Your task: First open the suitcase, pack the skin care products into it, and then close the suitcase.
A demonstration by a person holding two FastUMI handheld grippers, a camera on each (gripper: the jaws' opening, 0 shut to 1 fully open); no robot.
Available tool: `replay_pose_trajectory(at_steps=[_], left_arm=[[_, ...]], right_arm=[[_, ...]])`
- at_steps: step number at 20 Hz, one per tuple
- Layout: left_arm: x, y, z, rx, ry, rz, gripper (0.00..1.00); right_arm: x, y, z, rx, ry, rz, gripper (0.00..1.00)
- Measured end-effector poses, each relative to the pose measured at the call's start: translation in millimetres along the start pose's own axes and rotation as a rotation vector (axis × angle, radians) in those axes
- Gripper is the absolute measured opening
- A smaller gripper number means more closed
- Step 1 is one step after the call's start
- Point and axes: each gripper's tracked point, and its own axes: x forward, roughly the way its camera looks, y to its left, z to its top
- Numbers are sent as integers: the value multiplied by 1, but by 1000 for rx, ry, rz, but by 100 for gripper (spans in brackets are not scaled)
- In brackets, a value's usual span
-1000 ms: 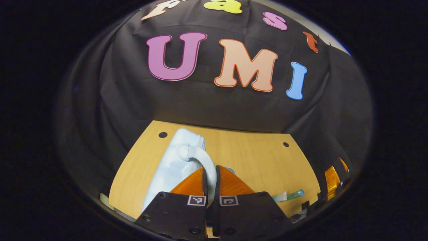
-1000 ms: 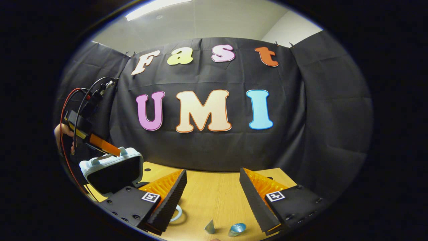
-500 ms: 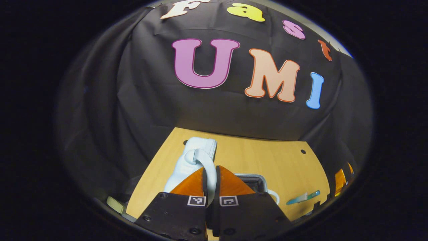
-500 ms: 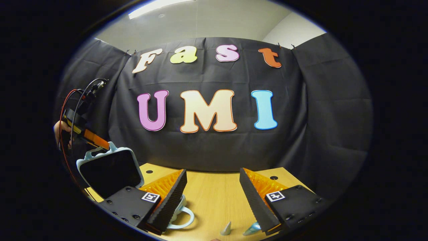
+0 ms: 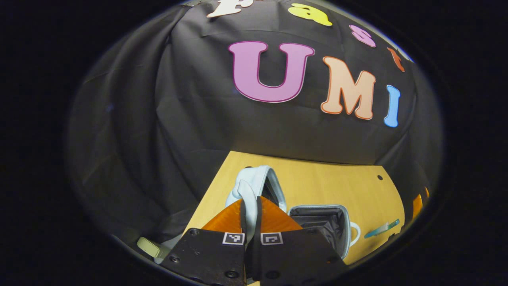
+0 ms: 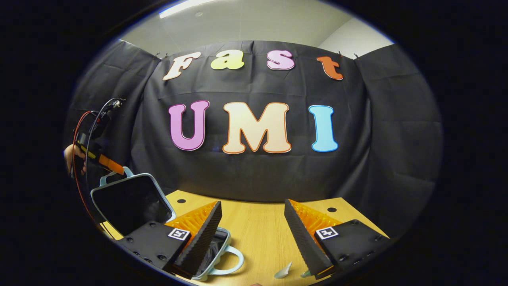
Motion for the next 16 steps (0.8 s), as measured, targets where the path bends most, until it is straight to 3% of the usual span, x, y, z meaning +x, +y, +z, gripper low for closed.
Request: replay_pose_trajectory(at_steps=[3,7,16], left_arm=[[10,30,-4,6,-3,55,3],[25,58,-25,-45,49,72,0],[73,113,-108,-283,239,152,0]], right_arm=[[3,6,0,-6,2,-1,99],[5,14,-4,-8,15,-2,100],[7,24,-11,-38,36,5,99]])
